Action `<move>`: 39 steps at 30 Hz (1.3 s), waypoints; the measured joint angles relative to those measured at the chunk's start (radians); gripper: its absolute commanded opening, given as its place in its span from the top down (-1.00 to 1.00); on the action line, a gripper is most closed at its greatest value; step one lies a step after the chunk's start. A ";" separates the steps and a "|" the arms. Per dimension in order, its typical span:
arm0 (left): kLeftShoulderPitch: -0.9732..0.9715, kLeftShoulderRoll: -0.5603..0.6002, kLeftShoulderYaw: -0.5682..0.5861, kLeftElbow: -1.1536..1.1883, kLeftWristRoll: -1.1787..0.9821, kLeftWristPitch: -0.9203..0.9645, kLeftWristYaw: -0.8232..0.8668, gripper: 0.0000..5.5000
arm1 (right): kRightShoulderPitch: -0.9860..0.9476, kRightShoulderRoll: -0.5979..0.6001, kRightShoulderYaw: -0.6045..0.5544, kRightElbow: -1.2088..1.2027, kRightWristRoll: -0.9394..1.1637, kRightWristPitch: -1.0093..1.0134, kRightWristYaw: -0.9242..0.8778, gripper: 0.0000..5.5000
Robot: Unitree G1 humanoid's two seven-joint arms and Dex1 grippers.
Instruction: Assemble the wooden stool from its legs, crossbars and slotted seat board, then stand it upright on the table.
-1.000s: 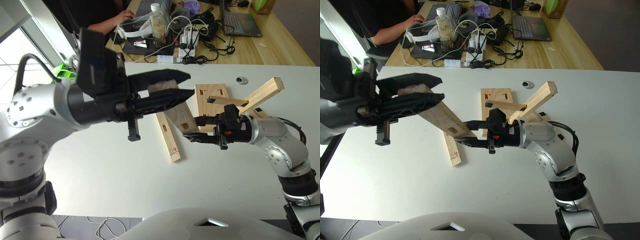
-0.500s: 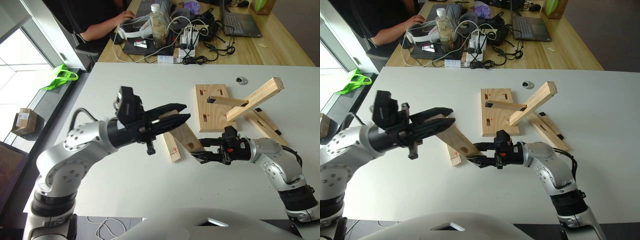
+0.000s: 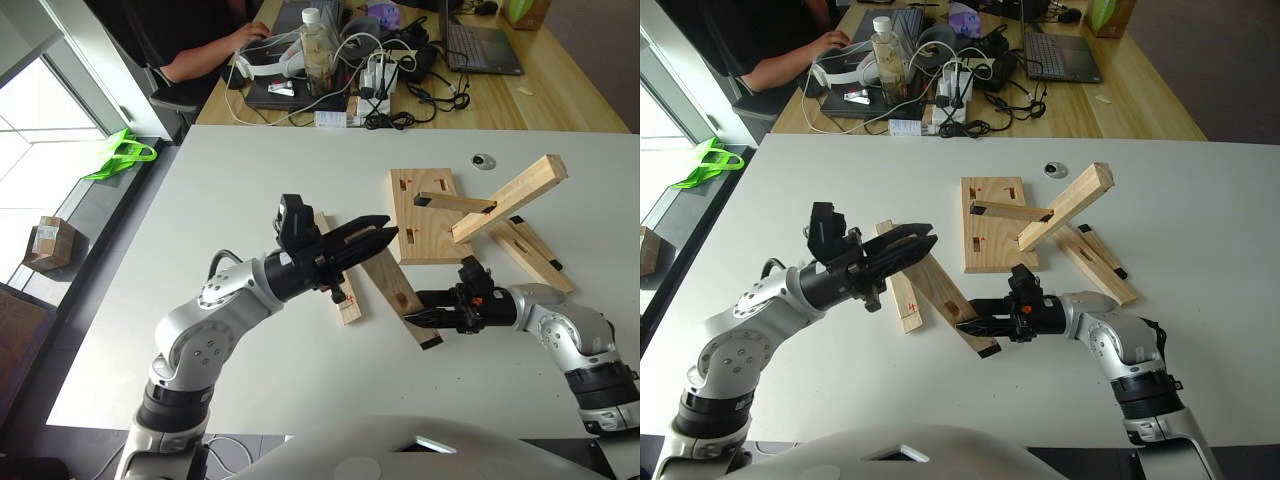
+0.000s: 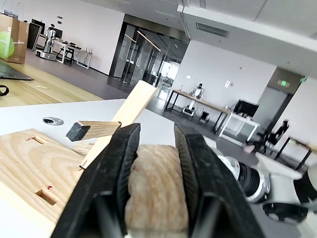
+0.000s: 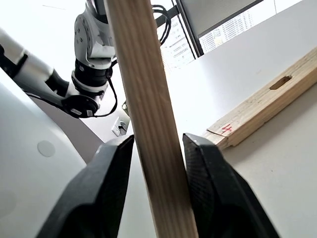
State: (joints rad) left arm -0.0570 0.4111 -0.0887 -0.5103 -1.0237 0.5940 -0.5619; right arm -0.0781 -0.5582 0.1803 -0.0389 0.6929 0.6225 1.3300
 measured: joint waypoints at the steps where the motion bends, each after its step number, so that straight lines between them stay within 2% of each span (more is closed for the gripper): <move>1: -0.001 -0.027 0.008 0.042 -0.013 0.001 -0.002 0.56 | -0.002 0.003 -0.008 0.013 0.028 0.044 0.001 0.42; 6: 0.012 -0.126 0.037 0.143 -0.068 0.006 0.016 0.56 | 0.042 0.064 -0.028 0.014 0.108 0.167 -0.047 0.42; 12: 0.040 -0.212 0.068 0.175 -0.087 0.004 0.074 0.56 | 0.087 0.213 -0.148 -0.028 0.205 0.184 -0.235 0.42; 19: 0.040 -0.215 0.148 0.182 -0.112 0.018 0.086 0.56 | 0.081 0.269 -0.296 -0.027 0.306 0.189 -0.349 0.42; 25: 0.047 -0.233 0.186 0.217 -0.129 0.023 0.091 0.56 | 0.088 0.288 -0.309 -0.003 0.307 0.183 -0.374 0.42; 29: 0.067 -0.254 0.188 0.239 -0.125 0.023 0.091 0.56 | 0.118 0.331 -0.318 0.024 0.253 0.121 -0.450 0.42; 34: 0.090 -0.258 0.188 0.238 -0.058 -0.006 0.101 0.56 | 0.159 0.386 -0.245 -0.048 0.023 0.031 -0.731 0.42; 36: 0.111 -0.293 0.193 0.232 0.038 -0.094 0.156 0.56 | 0.159 0.432 -0.244 -0.072 -0.031 -0.017 -0.834 0.42; 39: 0.149 -0.351 0.186 0.199 0.145 -0.212 0.213 0.56 | 0.179 0.469 -0.224 -0.114 -0.093 -0.149 -0.844 0.42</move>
State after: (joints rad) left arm 0.0915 0.0597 0.0968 -0.3117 -0.8785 0.3815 -0.3490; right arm 0.1007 -0.0892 -0.0441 -0.1530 0.5995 0.4736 0.4862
